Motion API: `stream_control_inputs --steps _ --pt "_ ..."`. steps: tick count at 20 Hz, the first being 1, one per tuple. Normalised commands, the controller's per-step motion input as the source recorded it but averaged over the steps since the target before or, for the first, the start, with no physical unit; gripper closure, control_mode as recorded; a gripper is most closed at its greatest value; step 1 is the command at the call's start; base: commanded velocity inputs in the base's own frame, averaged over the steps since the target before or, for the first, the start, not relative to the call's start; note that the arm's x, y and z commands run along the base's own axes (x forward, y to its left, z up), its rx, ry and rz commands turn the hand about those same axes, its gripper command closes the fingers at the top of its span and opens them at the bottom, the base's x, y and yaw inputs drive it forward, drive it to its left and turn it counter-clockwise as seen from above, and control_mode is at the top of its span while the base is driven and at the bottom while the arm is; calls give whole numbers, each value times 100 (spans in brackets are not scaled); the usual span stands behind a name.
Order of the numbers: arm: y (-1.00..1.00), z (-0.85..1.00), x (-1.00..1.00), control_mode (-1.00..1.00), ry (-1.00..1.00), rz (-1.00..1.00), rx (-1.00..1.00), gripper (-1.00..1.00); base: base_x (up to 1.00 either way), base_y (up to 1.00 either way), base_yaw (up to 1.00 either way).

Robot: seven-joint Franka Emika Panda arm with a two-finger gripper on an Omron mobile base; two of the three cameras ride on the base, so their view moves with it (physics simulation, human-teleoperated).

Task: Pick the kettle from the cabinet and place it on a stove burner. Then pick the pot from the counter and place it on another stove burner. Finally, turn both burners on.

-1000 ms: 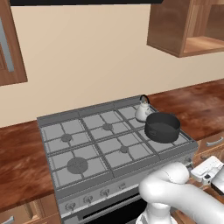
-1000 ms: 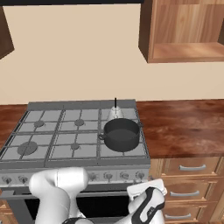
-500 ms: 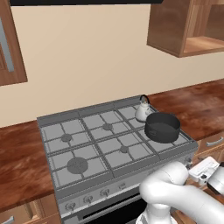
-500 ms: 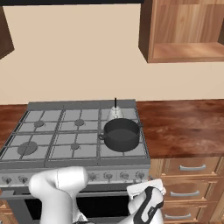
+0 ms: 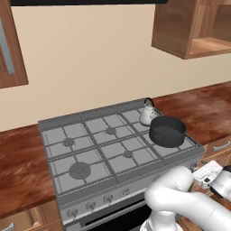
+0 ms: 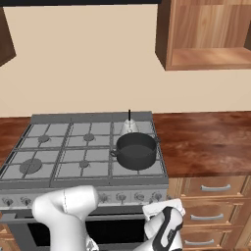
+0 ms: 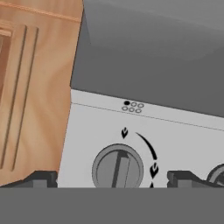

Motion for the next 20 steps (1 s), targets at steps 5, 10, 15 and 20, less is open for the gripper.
stream_control_inputs --steps 5,10,15,20 --pt "0 -7 6 -100 0 0 2 -100 0 0 0" --pt "4 -10 4 -100 0 0 1 100 0 0 0" --pt "7 -2 4 -100 -1 0 0 100 0 0 0" --pt "10 7 0 -100 -5 0 0 100 0 0 0"
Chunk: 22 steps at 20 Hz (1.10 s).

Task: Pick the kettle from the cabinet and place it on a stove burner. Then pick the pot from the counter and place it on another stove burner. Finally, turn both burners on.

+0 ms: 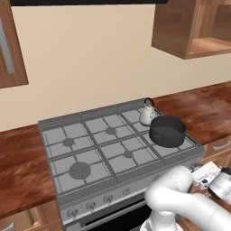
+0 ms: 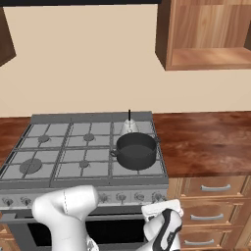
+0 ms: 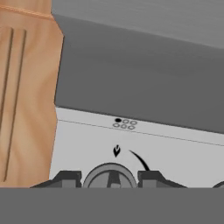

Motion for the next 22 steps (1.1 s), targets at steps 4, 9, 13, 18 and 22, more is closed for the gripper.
stream_control_inputs --steps 4,9,13,18,22 --pt "11 23 0 -100 0 1 -7 100 0 0 0" --pt "2 21 0 -100 0 3 -19 100 0 0 0" --pt "0 14 0 -100 0 9 -25 100 0 0 0" --pt "0 12 0 -100 0 10 -24 100 0 0 0" --pt "0 10 0 -100 -5 9 -32 100 0 0 0"
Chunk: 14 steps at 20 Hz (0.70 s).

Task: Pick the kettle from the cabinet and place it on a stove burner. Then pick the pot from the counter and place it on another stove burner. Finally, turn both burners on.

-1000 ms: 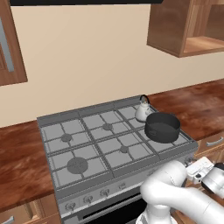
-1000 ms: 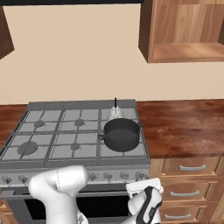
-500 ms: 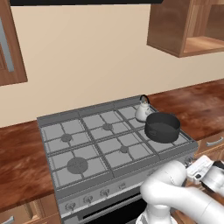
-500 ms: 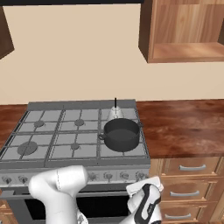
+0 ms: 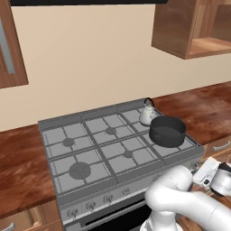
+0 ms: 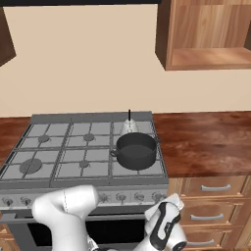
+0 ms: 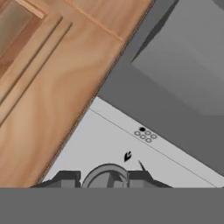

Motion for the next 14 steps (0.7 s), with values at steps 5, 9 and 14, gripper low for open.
stream_control_inputs --steps 5,9,14 --pt "0 11 -2 -100 -8 7 -38 100 0 0 0" --pt "0 11 -7 -100 -9 6 -40 100 0 0 0" --pt "0 10 -9 -100 -9 5 -39 100 0 0 0"
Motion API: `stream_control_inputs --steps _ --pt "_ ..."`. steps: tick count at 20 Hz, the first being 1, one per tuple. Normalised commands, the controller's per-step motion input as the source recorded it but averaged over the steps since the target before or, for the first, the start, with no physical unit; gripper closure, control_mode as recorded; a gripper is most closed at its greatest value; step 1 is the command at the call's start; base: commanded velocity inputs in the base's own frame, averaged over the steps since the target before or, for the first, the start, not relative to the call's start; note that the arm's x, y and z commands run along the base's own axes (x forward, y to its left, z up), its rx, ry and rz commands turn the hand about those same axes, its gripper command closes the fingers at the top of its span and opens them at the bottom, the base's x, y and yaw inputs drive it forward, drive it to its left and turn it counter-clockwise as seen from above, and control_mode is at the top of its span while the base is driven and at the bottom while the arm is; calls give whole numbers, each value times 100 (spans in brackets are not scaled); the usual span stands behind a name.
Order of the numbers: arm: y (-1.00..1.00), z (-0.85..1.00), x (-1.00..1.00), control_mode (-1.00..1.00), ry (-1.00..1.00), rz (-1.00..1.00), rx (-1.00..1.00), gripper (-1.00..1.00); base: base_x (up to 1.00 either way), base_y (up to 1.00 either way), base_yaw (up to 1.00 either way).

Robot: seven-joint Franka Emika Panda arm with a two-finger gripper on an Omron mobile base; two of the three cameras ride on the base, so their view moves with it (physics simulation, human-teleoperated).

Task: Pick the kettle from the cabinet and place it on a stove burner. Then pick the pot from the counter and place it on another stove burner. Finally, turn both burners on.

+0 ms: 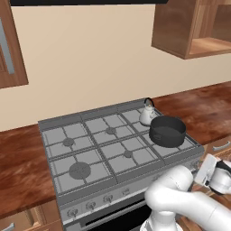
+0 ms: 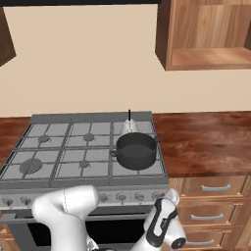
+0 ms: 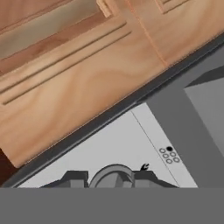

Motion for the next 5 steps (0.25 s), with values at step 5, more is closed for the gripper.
stream_control_inputs --steps 5 --pt "0 7 -8 -100 -6 5 -37 100 0 0 0"
